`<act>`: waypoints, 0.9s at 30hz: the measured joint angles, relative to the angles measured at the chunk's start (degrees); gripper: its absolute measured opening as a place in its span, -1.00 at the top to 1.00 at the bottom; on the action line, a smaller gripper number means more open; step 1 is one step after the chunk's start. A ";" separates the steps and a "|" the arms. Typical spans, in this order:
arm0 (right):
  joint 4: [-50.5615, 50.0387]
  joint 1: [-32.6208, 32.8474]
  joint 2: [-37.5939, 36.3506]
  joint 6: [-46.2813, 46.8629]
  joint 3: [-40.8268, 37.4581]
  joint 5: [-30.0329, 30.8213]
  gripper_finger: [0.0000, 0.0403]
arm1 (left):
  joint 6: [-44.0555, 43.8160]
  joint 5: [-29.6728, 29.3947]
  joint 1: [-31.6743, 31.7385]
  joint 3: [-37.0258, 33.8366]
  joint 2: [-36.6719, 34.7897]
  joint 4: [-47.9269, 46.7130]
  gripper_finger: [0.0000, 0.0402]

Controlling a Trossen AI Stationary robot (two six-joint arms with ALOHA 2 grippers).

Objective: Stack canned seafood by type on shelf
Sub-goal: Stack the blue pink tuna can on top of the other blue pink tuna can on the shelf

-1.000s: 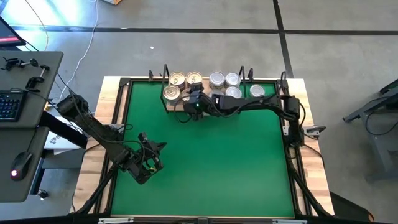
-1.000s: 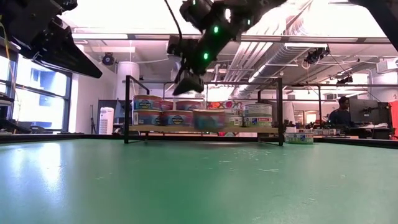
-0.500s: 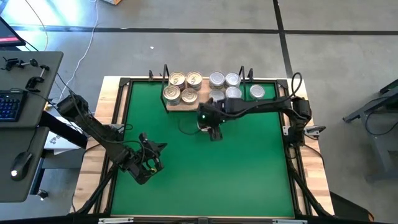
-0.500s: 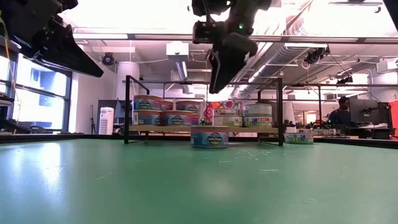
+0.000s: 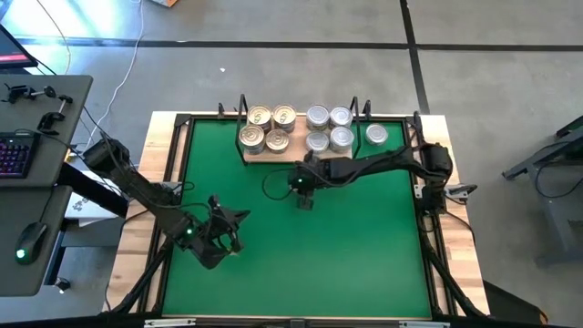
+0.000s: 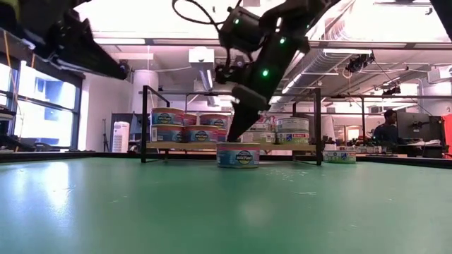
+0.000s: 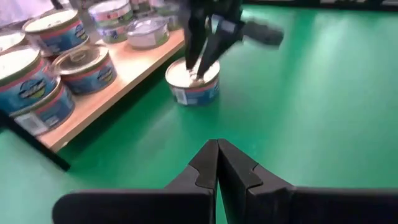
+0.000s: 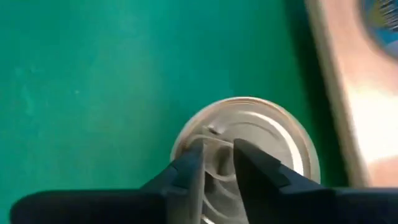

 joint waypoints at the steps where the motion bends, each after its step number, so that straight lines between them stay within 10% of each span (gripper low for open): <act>1: 0.96 0.00 0.76 0.48 -0.06 -0.90 0.62 | 1.76 0.01 0.40 0.00 0.00 1.78 1.00; 13: 22.81 6.41 6.77 1.89 1.92 -14.85 0.91 | 20.06 4.38 4.84 0.00 -0.02 18.57 1.00; 27: 16.61 18.22 -0.94 1.88 -1.72 -0.60 1.00 | 21.55 22.79 17.45 0.02 6.35 18.38 1.00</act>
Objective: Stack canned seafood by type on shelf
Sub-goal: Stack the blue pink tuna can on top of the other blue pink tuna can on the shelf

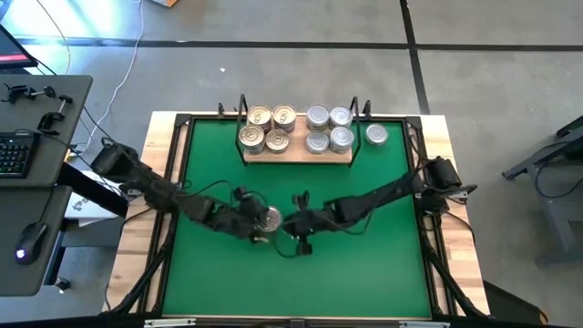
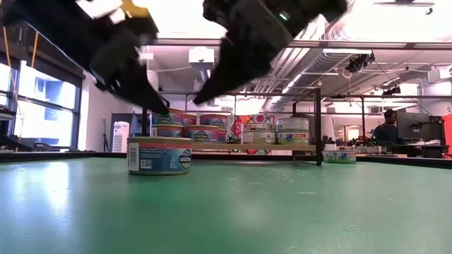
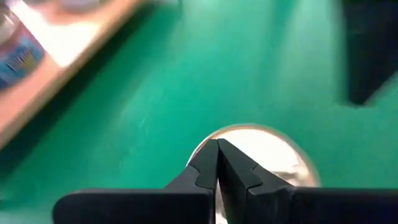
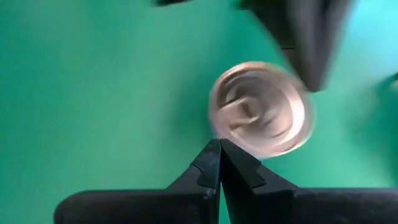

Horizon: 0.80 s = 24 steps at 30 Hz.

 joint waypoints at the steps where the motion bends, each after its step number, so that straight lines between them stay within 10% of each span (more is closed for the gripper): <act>1: 1.71 0.86 0.04 0.74 -1.67 0.24 1.00 | 0.51 1.90 1.30 0.00 0.81 -0.19 1.00; 15: 9.36 5.52 -0.26 6.40 -8.20 5.61 1.00 | 4.29 11.95 10.14 -3.92 3.29 3.22 1.00; 24: 14.77 5.43 -0.09 -7.19 -7.63 10.13 0.79 | 5.14 16.81 11.26 -10.35 3.75 9.91 1.00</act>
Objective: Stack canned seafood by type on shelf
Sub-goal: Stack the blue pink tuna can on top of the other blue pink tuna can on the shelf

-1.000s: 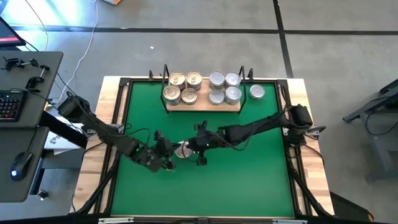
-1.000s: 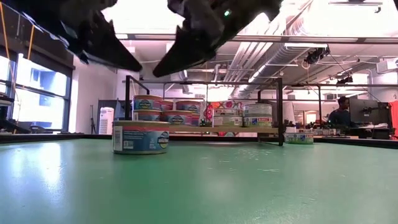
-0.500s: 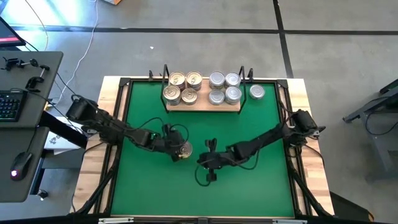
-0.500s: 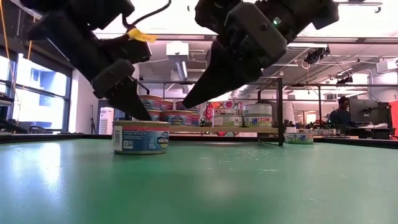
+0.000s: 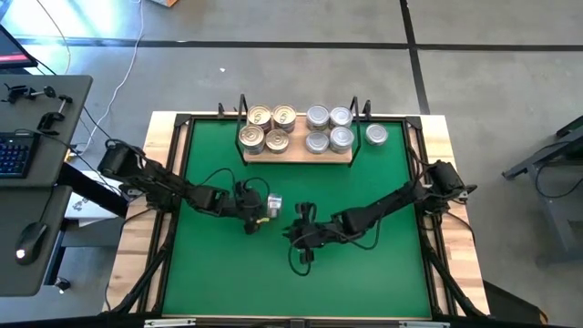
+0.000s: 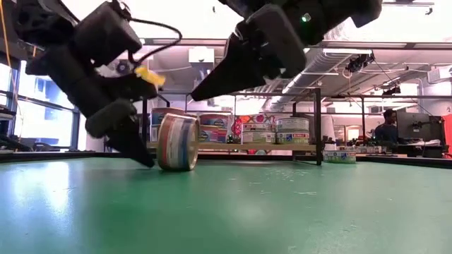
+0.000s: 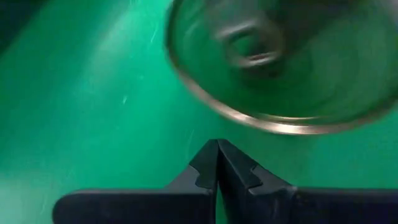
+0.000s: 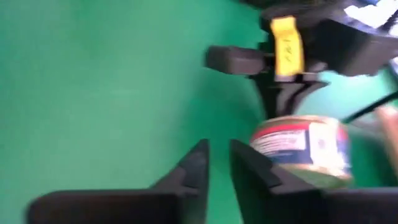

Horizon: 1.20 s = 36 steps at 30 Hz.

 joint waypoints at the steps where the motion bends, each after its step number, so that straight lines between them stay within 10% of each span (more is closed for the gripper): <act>1: -0.37 -0.03 0.00 -1.71 0.37 1.77 0.71 | -0.02 -0.05 -0.11 0.04 -0.09 0.49 1.00; 12: -21.39 -12.30 0.37 -3.40 4.89 1.76 -0.20 | 2.88 -9.50 1.12 -0.14 -0.68 4.62 1.00; 27: -9.78 -18.14 2.43 -12.83 5.22 -13.67 -0.23 | 17.93 -6.10 7.90 -0.14 -0.44 18.53 1.00; 36: -12.50 -11.33 2.35 -10.27 8.73 -4.26 -0.25 | 18.35 -3.02 7.81 -0.14 -0.44 18.54 1.00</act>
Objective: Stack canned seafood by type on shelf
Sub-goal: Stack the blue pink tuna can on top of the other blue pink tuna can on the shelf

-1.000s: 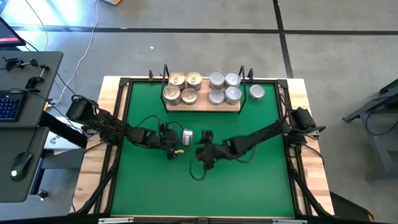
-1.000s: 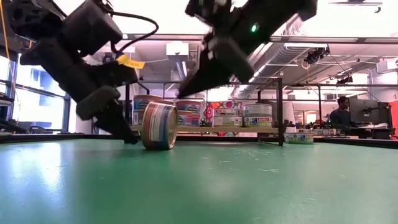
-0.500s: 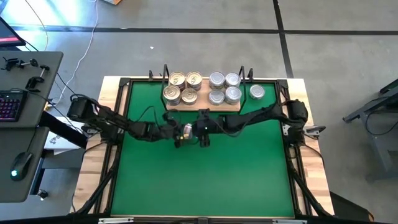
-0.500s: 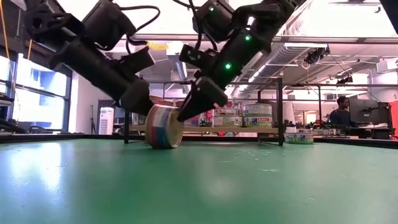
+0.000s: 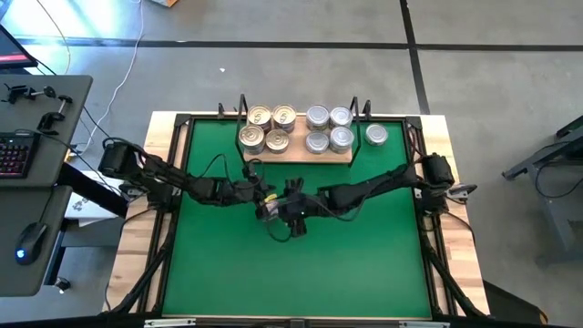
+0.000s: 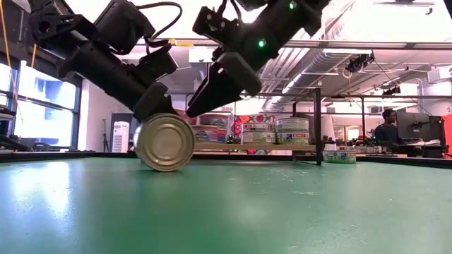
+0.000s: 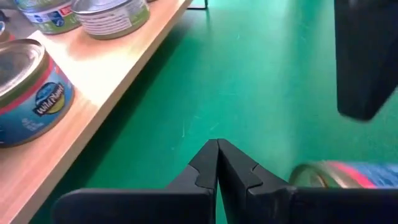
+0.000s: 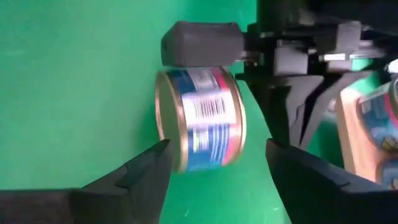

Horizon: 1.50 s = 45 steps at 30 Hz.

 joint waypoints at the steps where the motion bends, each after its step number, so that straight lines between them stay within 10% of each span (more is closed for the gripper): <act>1: -1.66 0.08 -0.04 0.95 0.82 -0.10 -0.27 | 0.00 0.14 -0.04 0.00 0.00 -0.05 1.00; 22: 10.98 -7.53 4.02 -1.40 -1.27 -22.60 -0.72 | -10.12 -8.43 -10.74 -0.30 -22.21 -24.50 1.00; 32: 9.85 -7.82 4.55 -2.05 -1.31 -23.37 -0.16 | -17.53 -14.00 -16.63 -2.08 -21.18 -24.97 1.00; 38: 9.37 -6.18 4.71 -1.60 -1.31 -19.96 0.10 | -20.70 -19.54 -21.66 -2.08 -21.33 -24.80 1.00; 45: 5.84 -0.49 1.39 -7.96 -1.35 1.44 0.10 | -25.34 -25.43 -27.75 -2.05 -21.33 -26.13 1.00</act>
